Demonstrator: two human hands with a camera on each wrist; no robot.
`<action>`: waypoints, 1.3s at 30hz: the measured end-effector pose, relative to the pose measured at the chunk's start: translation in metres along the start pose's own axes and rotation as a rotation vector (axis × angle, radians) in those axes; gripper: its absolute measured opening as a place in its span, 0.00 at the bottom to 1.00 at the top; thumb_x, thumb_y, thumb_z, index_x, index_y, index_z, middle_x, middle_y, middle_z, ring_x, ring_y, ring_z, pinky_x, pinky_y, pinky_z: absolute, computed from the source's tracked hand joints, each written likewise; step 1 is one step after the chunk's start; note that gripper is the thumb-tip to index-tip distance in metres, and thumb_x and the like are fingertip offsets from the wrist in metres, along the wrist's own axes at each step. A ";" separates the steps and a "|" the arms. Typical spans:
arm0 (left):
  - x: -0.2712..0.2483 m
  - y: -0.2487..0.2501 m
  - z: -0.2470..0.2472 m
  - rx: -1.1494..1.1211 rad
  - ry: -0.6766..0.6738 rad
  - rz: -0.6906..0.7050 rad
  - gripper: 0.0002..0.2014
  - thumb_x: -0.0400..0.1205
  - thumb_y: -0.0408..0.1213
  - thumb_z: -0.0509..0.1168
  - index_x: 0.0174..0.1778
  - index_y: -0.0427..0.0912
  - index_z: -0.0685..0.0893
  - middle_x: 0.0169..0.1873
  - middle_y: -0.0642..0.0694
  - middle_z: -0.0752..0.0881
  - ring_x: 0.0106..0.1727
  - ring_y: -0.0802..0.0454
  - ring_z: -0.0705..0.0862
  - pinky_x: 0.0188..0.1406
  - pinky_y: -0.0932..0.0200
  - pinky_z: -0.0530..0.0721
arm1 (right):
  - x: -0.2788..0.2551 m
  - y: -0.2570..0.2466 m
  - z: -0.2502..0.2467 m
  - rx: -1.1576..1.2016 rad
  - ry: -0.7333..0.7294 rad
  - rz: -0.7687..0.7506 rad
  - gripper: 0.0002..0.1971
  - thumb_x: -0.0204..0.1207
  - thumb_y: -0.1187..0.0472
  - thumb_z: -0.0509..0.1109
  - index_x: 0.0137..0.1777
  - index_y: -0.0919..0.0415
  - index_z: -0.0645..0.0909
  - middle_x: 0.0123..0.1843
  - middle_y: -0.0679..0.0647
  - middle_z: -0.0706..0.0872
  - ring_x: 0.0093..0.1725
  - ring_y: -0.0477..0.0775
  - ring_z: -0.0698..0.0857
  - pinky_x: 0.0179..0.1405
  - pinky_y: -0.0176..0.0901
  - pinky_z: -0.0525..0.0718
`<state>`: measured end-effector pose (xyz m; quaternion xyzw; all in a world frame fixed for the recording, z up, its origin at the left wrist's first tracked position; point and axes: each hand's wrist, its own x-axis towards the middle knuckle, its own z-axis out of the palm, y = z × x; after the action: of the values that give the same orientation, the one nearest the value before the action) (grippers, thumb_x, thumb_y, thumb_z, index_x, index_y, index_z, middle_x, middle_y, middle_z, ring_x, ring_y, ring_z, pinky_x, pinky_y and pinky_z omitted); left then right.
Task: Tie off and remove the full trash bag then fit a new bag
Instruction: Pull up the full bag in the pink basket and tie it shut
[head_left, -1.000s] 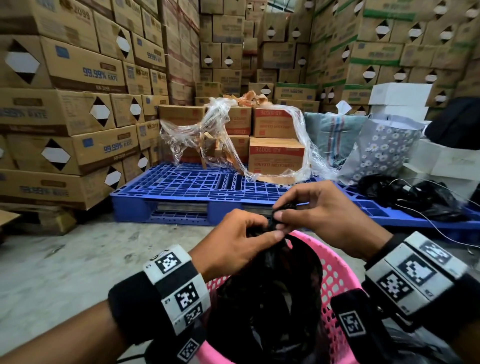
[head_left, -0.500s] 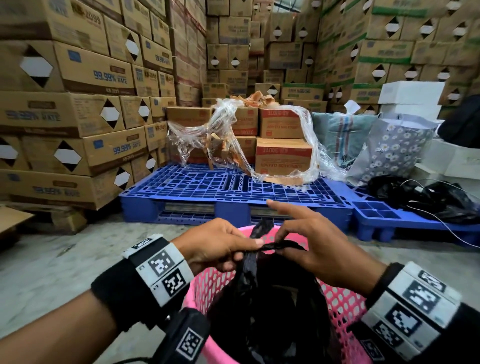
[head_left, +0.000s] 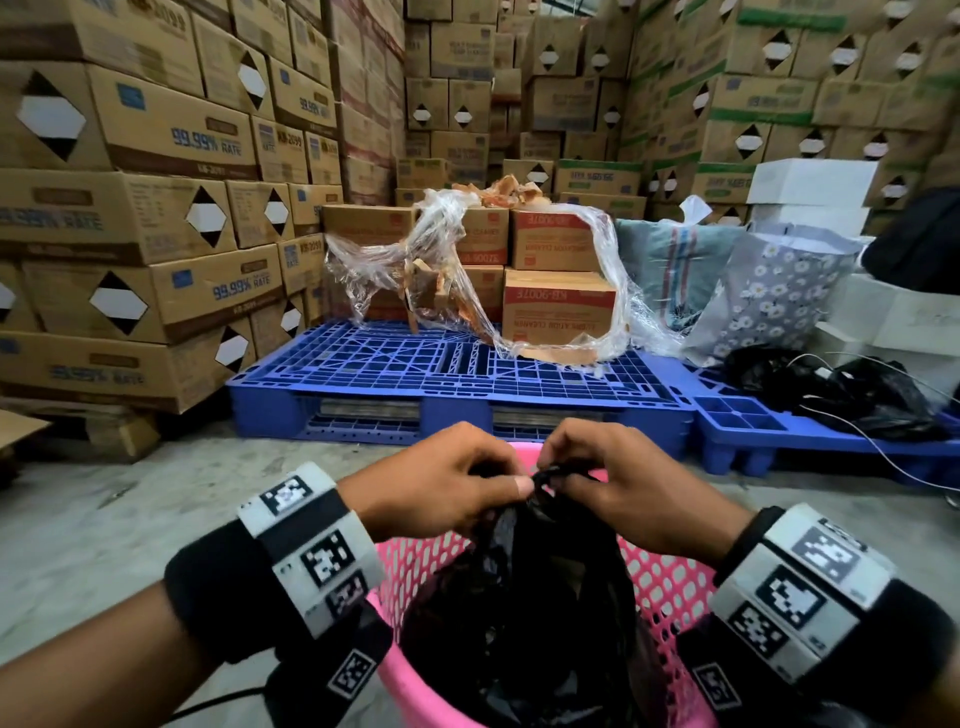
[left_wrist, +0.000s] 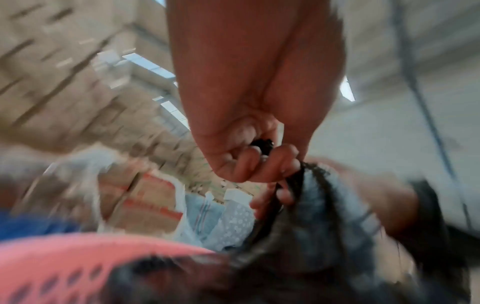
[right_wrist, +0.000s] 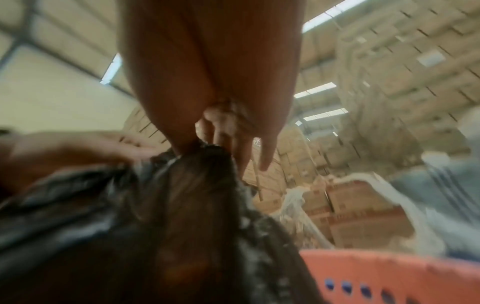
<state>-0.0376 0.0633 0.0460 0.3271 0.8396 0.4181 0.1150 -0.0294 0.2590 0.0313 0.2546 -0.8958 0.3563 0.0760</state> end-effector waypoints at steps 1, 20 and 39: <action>0.000 0.000 -0.003 -0.115 -0.005 -0.033 0.11 0.83 0.35 0.61 0.38 0.36 0.84 0.20 0.55 0.77 0.20 0.63 0.72 0.23 0.70 0.71 | -0.001 -0.001 -0.001 -0.083 0.047 -0.049 0.06 0.72 0.68 0.70 0.43 0.58 0.79 0.40 0.50 0.88 0.39 0.45 0.84 0.40 0.43 0.82; -0.018 -0.025 -0.019 0.181 -0.010 0.122 0.05 0.81 0.32 0.65 0.47 0.35 0.85 0.27 0.46 0.85 0.24 0.56 0.80 0.28 0.66 0.78 | -0.029 0.025 -0.030 0.361 -0.057 0.160 0.07 0.70 0.67 0.72 0.35 0.72 0.83 0.25 0.54 0.87 0.21 0.45 0.79 0.22 0.28 0.74; -0.036 -0.042 -0.007 1.228 -0.311 -0.078 0.10 0.83 0.42 0.55 0.53 0.44 0.79 0.52 0.42 0.83 0.55 0.40 0.80 0.49 0.51 0.76 | -0.087 0.090 -0.091 -0.448 -0.263 0.270 0.10 0.69 0.64 0.75 0.30 0.50 0.86 0.25 0.47 0.88 0.26 0.45 0.84 0.29 0.39 0.80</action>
<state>-0.0324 0.0177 0.0149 0.3593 0.9112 -0.1968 0.0422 -0.0052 0.4111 0.0165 0.1541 -0.9801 0.1205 -0.0345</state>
